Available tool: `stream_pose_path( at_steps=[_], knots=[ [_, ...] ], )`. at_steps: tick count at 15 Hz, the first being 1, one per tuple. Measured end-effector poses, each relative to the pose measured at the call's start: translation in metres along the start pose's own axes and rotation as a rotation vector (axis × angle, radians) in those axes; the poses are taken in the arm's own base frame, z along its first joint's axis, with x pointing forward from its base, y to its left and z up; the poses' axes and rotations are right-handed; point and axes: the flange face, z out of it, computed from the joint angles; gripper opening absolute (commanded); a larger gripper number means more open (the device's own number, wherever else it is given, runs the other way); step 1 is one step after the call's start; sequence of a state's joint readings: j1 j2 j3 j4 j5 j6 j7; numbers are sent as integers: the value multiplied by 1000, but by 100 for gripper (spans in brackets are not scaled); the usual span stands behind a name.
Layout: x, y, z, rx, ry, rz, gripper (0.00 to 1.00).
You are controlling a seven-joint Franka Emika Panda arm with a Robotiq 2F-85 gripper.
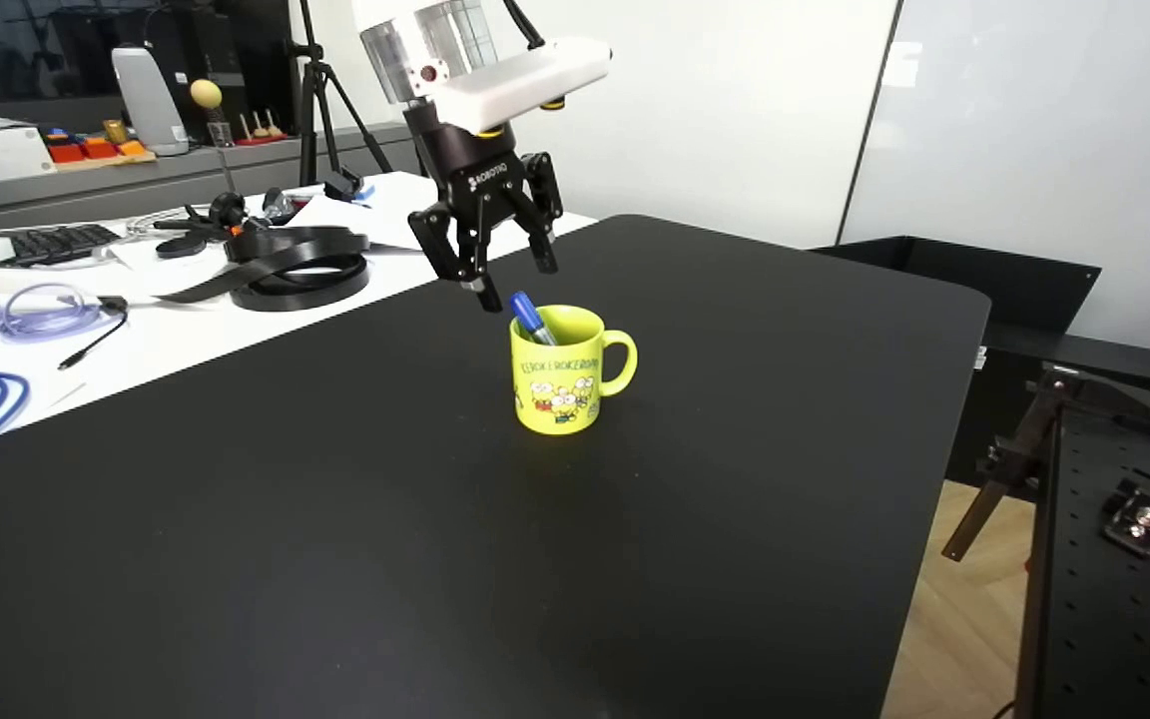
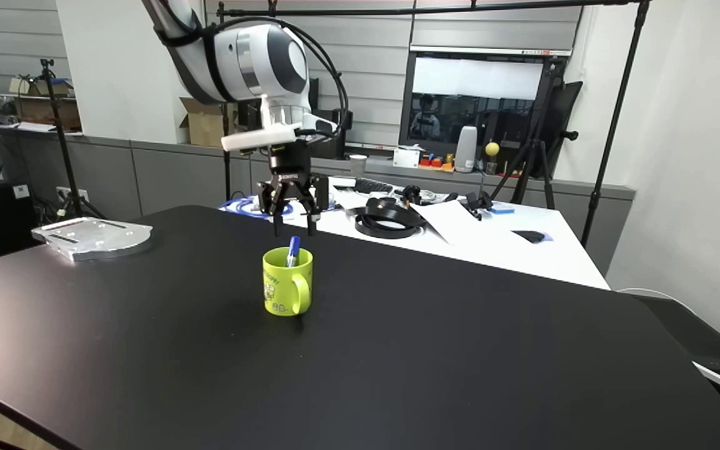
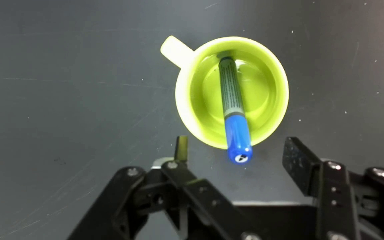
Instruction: Remove the marker from the mug.
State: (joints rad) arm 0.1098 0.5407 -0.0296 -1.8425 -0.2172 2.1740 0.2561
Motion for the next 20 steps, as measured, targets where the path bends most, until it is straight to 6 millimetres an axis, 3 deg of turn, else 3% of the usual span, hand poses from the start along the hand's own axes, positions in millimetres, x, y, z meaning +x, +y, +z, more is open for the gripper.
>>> stream_pose_path(
  at_steps=[7, 9, 14, 20],
  knots=[
    [4, -2, 10, -12, -47, -20, 1],
    [3, -2, 10, -12, -52, -26, 5],
    [1, -7, -1, -3, -46, -68, 5],
    [-17, -24, -63, -12, -37, -135, 5]
  ],
)
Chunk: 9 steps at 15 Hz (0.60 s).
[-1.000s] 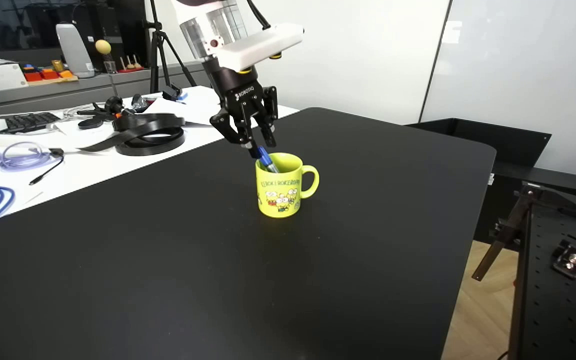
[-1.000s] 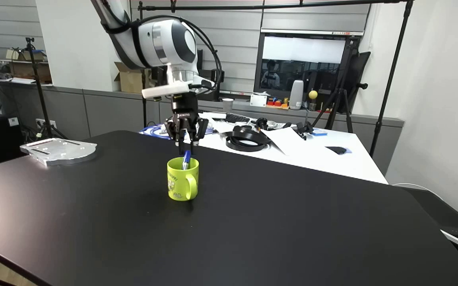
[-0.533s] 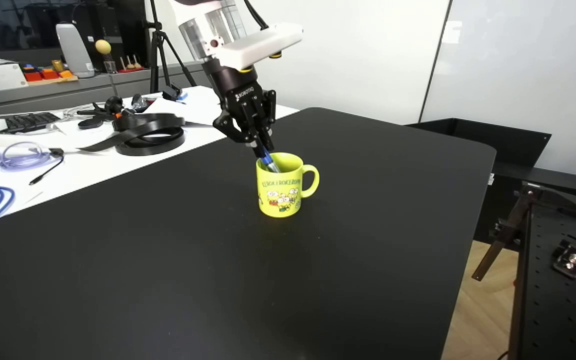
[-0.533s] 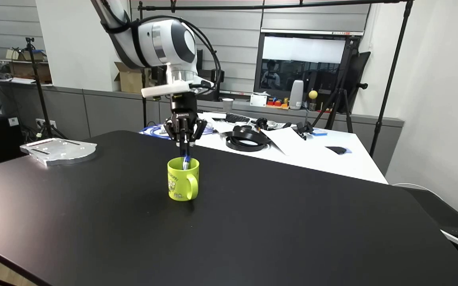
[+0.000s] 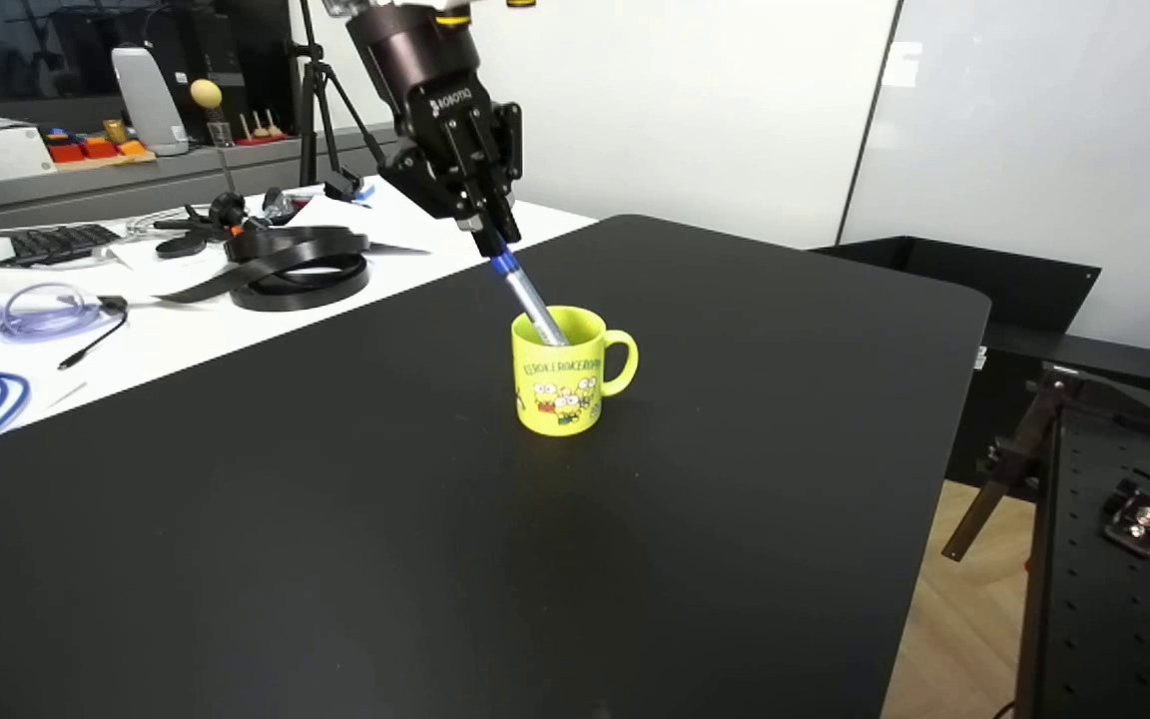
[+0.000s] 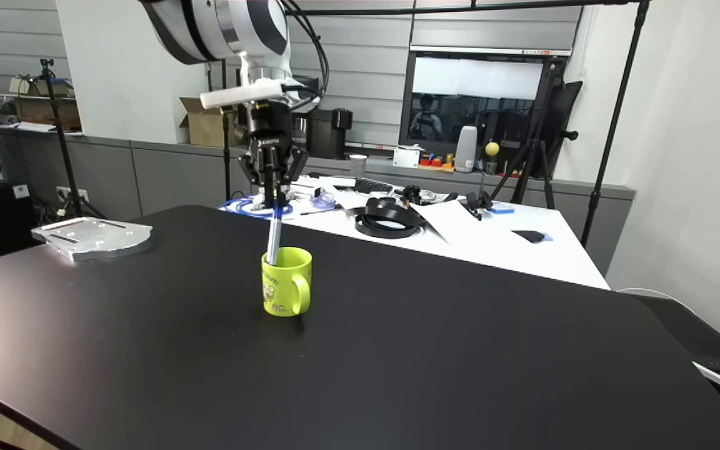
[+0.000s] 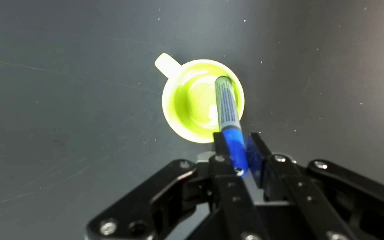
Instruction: Remove the marker from the mug.
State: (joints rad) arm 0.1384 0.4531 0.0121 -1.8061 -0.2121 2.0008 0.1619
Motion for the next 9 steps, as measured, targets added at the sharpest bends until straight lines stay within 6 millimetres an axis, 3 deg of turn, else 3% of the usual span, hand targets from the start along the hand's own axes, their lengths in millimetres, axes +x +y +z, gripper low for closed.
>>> stream_pose_path(
  at_steps=[5, 9],
  knots=[
    [-26, -20, -41, -21, -82, -44, 5],
    [-33, -36, -48, -9, -133, -91, 5]
  ],
)
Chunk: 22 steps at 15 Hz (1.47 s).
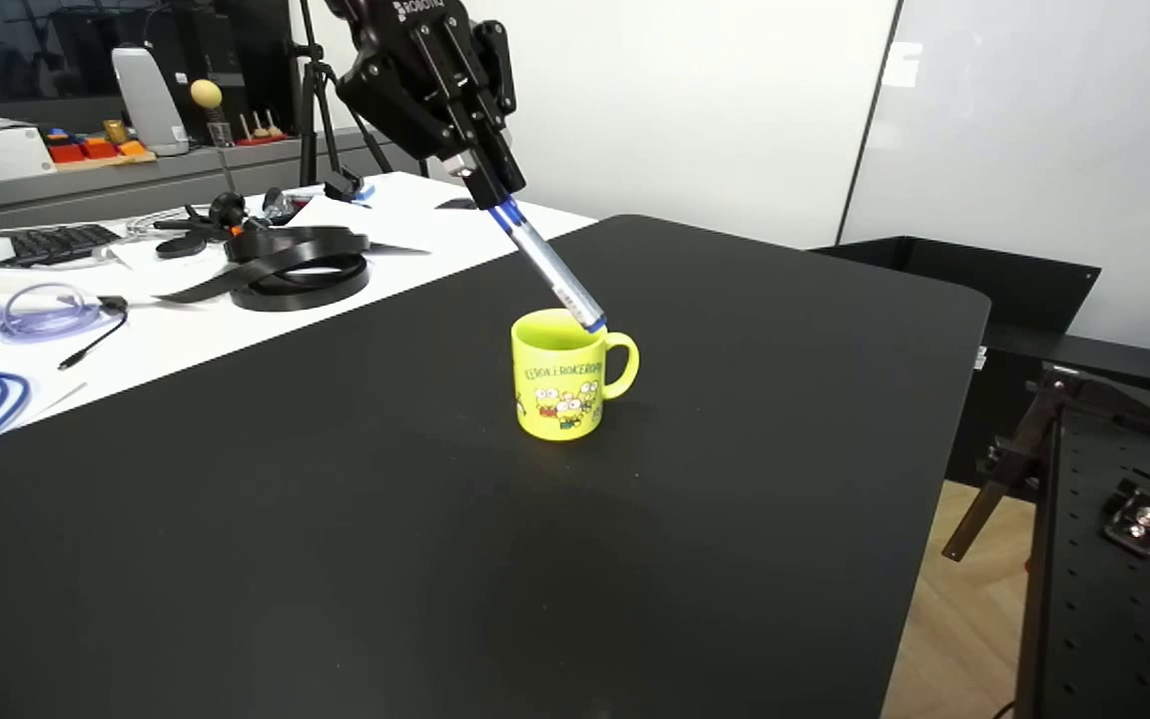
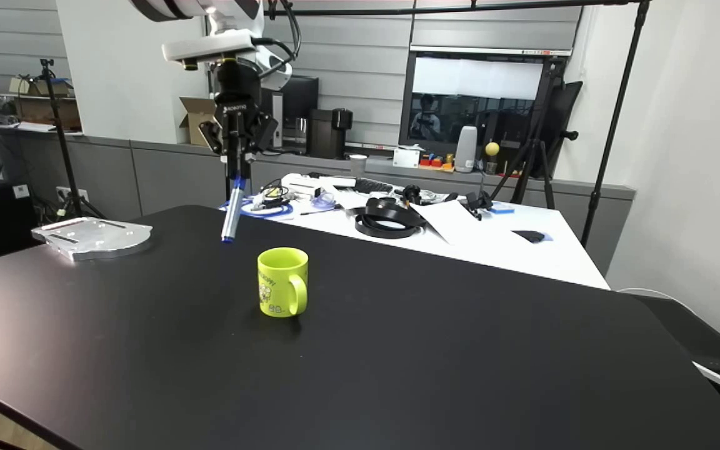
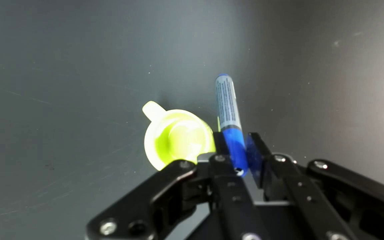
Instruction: Remove the marker from the mug.
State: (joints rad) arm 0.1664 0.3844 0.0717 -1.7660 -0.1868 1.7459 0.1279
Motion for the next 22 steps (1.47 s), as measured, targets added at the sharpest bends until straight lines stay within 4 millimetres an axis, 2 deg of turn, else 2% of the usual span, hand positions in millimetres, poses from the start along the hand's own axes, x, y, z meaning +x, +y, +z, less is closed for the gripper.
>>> stream_pose_path(
  at_steps=[3, 10, 15, 16, 18, 22],
  knots=[
    [6, -9, 13, 9, -22, -49, 5],
    [37, -16, 75, 25, -100, -138, 5],
    [52, -30, 110, 33, -149, -203, 5],
    [55, -33, 115, 34, -157, -212, 43],
    [59, -39, 123, 36, -169, -224, 51],
    [66, -45, 135, 38, -186, -234, 79]
  ],
)
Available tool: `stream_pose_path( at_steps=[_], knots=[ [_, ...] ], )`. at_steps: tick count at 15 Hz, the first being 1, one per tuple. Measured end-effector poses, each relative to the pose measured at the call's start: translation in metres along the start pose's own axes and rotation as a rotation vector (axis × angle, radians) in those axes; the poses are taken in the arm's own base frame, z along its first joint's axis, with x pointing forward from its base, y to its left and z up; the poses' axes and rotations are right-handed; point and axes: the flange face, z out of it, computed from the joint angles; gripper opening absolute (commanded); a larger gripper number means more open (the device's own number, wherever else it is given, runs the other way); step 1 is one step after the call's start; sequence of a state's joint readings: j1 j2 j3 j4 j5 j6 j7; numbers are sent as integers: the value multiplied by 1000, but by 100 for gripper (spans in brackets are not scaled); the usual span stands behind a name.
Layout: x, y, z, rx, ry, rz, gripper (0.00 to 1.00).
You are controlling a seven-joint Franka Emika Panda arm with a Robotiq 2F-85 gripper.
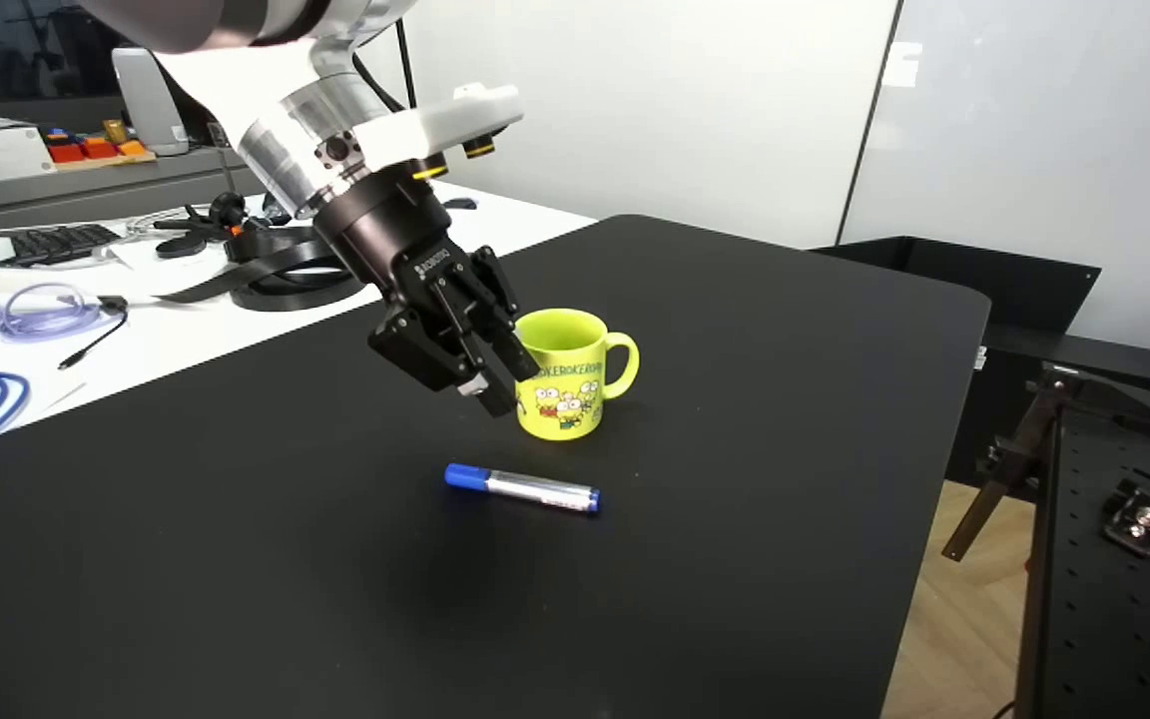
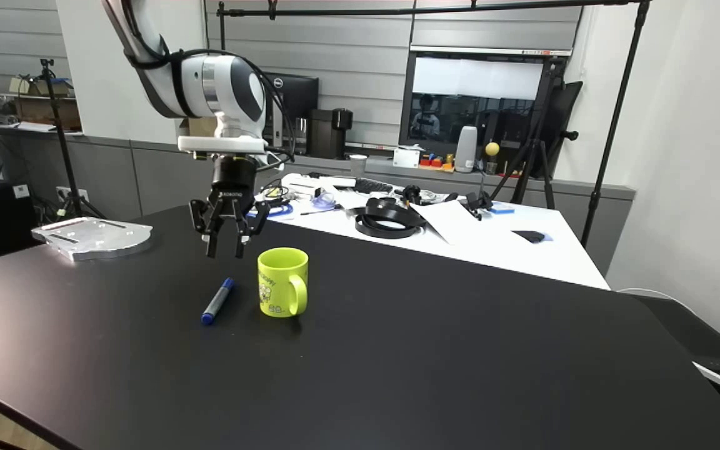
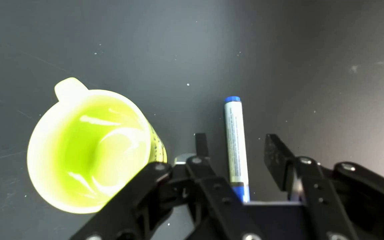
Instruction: Remove the marker from the mug.
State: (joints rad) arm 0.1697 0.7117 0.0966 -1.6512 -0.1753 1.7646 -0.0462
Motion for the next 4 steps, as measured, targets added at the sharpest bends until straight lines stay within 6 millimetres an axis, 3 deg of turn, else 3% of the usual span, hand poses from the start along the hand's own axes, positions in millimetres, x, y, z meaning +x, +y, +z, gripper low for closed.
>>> stream_pose_path(
  at_steps=[3, 4],
  knots=[
    [3, 0, 3, 2, -6, 1, 98],
    [3, 0, 3, 2, -6, 4, 100]
  ],
)
